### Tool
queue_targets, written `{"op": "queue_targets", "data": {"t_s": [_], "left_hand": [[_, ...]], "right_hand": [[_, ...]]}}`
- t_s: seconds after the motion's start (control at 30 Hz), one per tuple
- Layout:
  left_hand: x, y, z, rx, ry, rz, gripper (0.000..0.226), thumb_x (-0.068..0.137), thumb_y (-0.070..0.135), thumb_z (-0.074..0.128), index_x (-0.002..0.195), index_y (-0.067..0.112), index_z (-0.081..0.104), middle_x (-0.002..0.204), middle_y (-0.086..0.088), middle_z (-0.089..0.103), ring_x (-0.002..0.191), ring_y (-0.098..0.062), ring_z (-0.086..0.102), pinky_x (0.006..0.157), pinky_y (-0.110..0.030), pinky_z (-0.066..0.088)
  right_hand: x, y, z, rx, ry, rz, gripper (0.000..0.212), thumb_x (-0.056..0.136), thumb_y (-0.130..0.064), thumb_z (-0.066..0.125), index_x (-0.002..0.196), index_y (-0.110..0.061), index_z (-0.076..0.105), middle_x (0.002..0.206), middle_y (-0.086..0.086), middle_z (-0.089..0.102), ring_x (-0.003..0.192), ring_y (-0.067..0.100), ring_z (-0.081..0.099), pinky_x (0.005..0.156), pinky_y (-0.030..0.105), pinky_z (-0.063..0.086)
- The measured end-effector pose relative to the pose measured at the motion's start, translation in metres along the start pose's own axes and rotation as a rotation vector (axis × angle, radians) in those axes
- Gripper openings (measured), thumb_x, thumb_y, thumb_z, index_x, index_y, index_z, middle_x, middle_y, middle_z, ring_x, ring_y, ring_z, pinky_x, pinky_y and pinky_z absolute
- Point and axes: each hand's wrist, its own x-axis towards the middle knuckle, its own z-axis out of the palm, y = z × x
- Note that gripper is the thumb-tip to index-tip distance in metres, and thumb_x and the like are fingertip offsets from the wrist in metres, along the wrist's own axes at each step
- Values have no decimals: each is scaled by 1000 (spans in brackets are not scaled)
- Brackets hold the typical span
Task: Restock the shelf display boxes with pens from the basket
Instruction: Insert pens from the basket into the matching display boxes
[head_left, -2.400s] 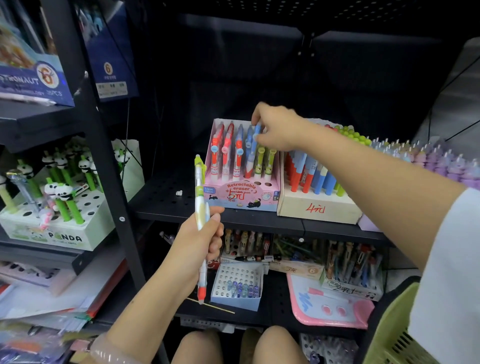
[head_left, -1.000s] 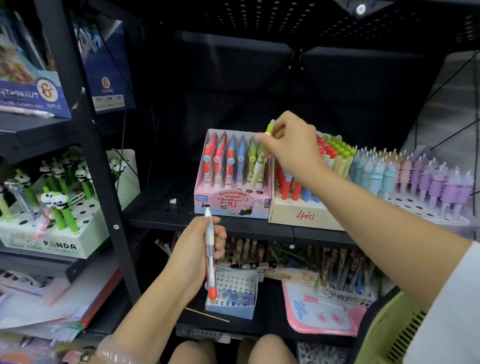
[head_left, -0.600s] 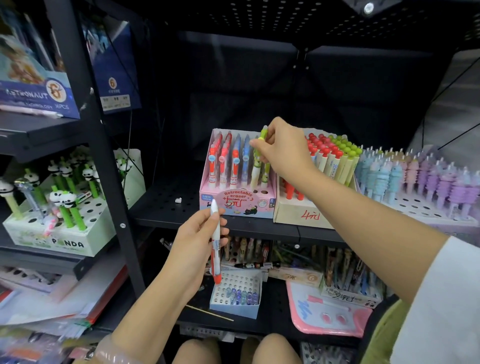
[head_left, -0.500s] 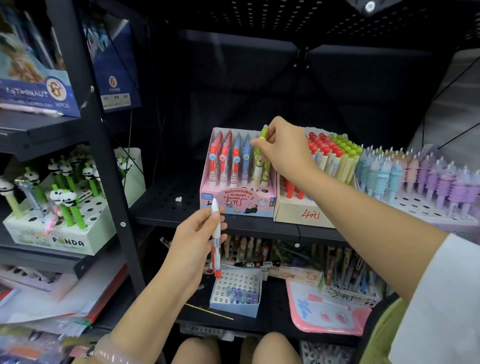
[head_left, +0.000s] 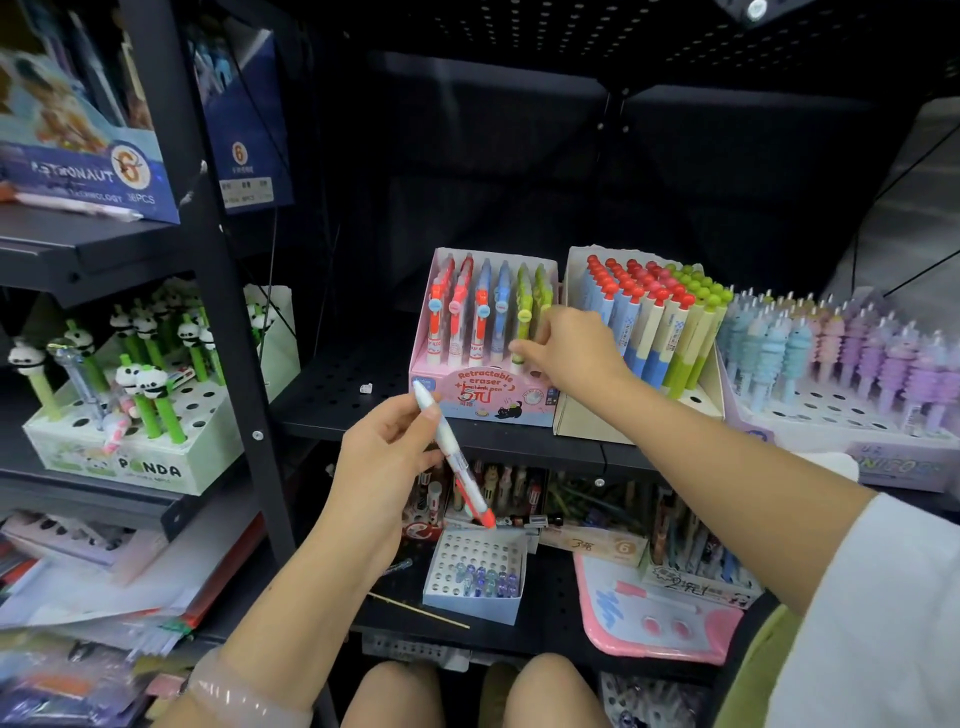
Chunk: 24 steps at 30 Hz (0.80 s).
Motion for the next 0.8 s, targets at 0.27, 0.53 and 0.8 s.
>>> {"op": "queue_targets", "data": {"t_s": [0.27,0.53,0.8], "left_hand": [[9,5,-3,-433,160,-82,13,90,16,57,84,6,61,77,-5,71,80,-14,70,66,-19,54],[4,-2,9,-535,177,-225,19,88,21,60,91,2,63,54,2,64,57,-7,66,56,-17,53],[7,-9,6,65,70,-69,16,90,25,58,106,25,57,105,4,63,97,-7,64,82,-25,50]], "right_hand": [[-58,-4,-12,408,-520,-249,12,86,-40,59,94,-31,59,89,-10,62,75,-2,58,68,11,47],[-48,-11,-17,914,-277,-166,6,91,-14,58,96,-18,60,76,1,71,69,9,67,66,18,54],[-20,-25,-39,548,42,-258,9,93,-25,54,86,-20,57,81,-4,63,76,11,62,71,30,55]]}}
